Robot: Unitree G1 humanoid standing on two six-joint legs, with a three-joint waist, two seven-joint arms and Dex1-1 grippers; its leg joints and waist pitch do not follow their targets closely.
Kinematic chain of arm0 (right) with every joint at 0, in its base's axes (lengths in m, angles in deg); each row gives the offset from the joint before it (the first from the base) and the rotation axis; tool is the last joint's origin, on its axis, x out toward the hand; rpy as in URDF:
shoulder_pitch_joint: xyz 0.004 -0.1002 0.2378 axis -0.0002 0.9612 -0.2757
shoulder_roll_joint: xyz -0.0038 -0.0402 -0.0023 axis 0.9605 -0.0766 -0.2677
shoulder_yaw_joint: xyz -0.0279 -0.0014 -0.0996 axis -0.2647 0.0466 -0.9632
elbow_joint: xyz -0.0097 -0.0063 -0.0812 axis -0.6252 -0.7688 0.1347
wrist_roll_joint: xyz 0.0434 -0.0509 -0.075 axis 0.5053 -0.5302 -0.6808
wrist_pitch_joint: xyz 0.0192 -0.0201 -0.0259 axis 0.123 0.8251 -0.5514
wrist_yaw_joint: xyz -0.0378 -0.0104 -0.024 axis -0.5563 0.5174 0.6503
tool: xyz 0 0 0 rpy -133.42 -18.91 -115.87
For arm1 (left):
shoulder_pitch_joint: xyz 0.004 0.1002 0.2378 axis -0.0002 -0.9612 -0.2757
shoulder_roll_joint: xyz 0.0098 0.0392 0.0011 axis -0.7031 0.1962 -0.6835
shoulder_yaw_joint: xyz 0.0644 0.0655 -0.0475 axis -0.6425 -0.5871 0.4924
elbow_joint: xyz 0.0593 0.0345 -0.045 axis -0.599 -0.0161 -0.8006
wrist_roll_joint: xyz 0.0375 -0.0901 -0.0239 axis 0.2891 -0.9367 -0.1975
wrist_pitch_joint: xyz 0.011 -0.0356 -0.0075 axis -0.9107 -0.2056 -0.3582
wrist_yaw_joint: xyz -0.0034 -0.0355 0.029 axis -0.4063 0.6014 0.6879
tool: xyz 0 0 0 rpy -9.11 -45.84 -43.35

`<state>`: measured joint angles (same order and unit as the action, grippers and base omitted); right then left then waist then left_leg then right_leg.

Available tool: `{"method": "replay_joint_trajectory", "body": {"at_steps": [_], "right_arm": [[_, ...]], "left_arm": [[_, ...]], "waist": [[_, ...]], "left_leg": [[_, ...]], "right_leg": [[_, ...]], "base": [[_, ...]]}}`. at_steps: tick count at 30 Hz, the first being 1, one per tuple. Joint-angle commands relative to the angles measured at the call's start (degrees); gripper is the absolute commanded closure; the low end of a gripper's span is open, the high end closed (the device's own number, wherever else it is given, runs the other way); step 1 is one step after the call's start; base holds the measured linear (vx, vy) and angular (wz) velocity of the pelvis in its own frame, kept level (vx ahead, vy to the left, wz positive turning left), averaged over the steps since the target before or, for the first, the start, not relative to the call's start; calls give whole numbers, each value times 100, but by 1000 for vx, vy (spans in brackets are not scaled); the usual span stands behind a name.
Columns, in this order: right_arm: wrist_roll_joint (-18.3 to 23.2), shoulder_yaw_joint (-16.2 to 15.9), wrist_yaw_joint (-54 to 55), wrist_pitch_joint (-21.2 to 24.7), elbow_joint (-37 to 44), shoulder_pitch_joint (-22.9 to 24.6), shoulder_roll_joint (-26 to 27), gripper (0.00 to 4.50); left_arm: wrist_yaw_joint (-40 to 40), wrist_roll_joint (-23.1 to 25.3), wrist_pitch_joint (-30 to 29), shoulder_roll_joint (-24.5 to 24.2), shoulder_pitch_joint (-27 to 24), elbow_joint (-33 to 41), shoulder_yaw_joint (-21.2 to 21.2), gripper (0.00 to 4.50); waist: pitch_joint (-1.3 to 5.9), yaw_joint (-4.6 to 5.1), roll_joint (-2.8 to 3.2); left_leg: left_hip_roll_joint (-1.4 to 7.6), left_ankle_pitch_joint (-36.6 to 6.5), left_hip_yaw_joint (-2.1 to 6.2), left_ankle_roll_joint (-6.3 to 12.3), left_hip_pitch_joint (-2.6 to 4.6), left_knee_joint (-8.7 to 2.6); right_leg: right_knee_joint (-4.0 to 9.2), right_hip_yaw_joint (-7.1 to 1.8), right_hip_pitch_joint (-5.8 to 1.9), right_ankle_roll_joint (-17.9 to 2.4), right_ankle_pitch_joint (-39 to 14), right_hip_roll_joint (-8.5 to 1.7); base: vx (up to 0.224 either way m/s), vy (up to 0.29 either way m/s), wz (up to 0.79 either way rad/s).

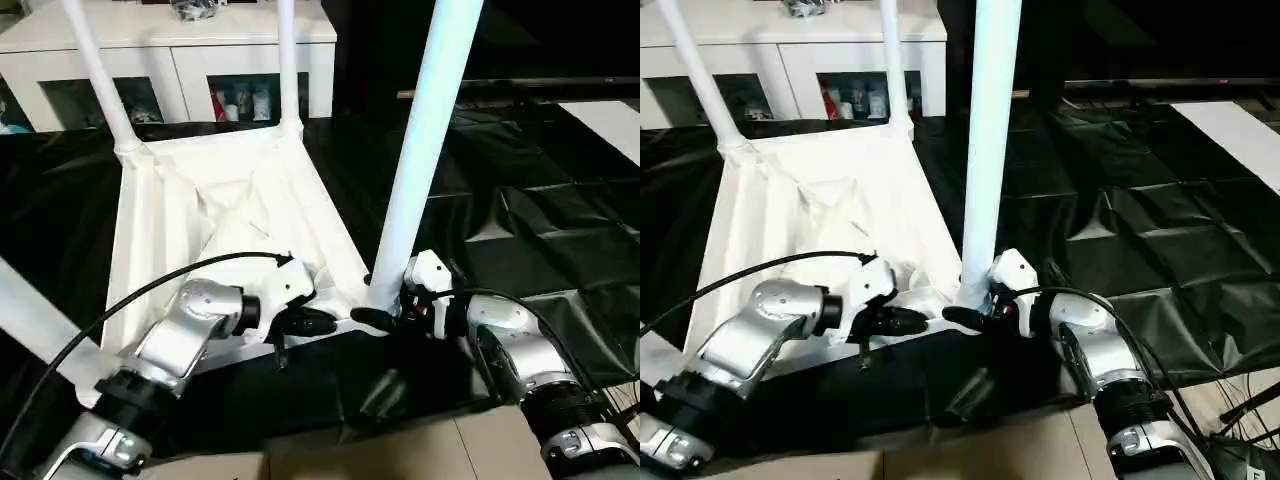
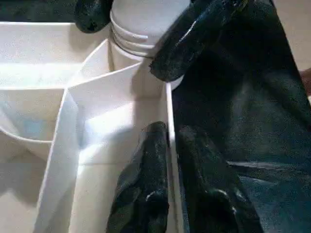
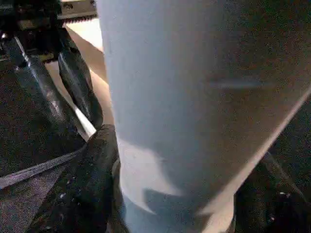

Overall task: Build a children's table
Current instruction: Rotate leg to tighten

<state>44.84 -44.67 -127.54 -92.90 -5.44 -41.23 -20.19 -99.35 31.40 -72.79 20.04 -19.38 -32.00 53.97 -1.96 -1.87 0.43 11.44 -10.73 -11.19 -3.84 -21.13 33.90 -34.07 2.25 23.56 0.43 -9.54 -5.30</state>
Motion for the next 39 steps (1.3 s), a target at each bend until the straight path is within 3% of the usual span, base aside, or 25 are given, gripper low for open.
{"method": "replay_joint_trajectory", "body": {"at_steps": [1, 5, 13, 19, 25, 27, 29, 31, 32, 37, 39], "right_arm": [[-58, 55, 73, -37, -60, -5, -44, 178], [-60, 51, 93, -47, -67, -20, -51, 178], [-68, 37, 98, -51, -64, -16, -45, 178], [-44, 134, 350, -140, -102, -3, 64, 178], [-229, 377, 1800, -235, -545, -154, 615, 178], [-408, 599, 3297, -172, -950, -306, 1035, 180], [-347, 822, 4182, 29, -1201, -386, 1333, 180], [-456, 836, 4764, 111, -1390, -454, 1519, 180], [-494, 819, 4849, 115, -1423, -470, 1545, 180], [-485, 972, 5587, 66, -2015, -1018, 1879, 180], [-537, 923, 5507, -41, -2076, -1063, 1935, 180]], "left_arm": [[71, 145, 7, -11, 62, -82, -89, 362], [12, 131, -50, -32, 47, -71, -110, 362], [32, 90, -102, -17, 34, -76, -77, 434], [178, 149, -226, 9, 13, -137, -69, 450], [885, 271, -259, 408, 200, -625, 76, 450], [1576, 359, -379, 796, 424, -1122, 208, 450], [2068, 338, -481, 1114, 607, -1486, 358, 450], [2551, 365, -445, 1375, 791, -1858, 465, 450], [2629, 372, -431, 1420, 827, -1928, 480, 450], [3262, 499, 92, 1855, 1246, -2715, 538, 450], [3195, 550, 186, 1876, 1294, -2783, 490, 450]], "waist": [[320, 17, -6], [315, 17, -5], [307, 18, 0], [292, 21, 12], [263, 61, 3], [265, 89, -23], [254, 121, -12], [254, 141, -17], [262, 135, -7], [295, 124, 13], [311, 95, 24]], "left_leg": [[141, -1444, 52, 293, 54, -414], [141, -1450, 50, 319, 53, -415], [143, -1559, 52, 280, 59, -425], [143, -1712, 59, 211, 60, -443], [126, -1913, 72, 43, 70, -467], [103, -2038, 81, -16, 71, -467], [88, -2125, 83, -82, 101, -465], [83, -2173, 97, -71, 94, -469], [76, -2209, 82, -60, 125, -455], [60, -2167, 90, 92, 96, -469], [76, -1964, 85, 161, 61, -476]], "right_leg": [[355, -142, -272, -1443, -1052, -180], [359, -141, -270, -1461, -1083, -183], [374, -140, -261, -1432, -1209, -181], [397, -139, -247, -1366, -1443, -185], [458, -140, -210, -1175, -1959, -190], [492, -134, -191, -1037, -2347, -198], [530, -127, -156, -942, -2607, -194], [557, -119, -152, -874, -2712, -195], [569, -119, -115, -857, -2672, -177], [546, -117, -143, -886, -2297, -177], [521, -118, -194, -948, -1956, -192]], "base": [[0, 0, 0], [0, 0, 0], [0, 0, 0], [0, 0, 0], [0, 0, 0], [0, 0, 0], [0, 0, 0], [0, 0, 0], [0, 0, 0], [0, 0, 0], [0, 0, 0]]}}
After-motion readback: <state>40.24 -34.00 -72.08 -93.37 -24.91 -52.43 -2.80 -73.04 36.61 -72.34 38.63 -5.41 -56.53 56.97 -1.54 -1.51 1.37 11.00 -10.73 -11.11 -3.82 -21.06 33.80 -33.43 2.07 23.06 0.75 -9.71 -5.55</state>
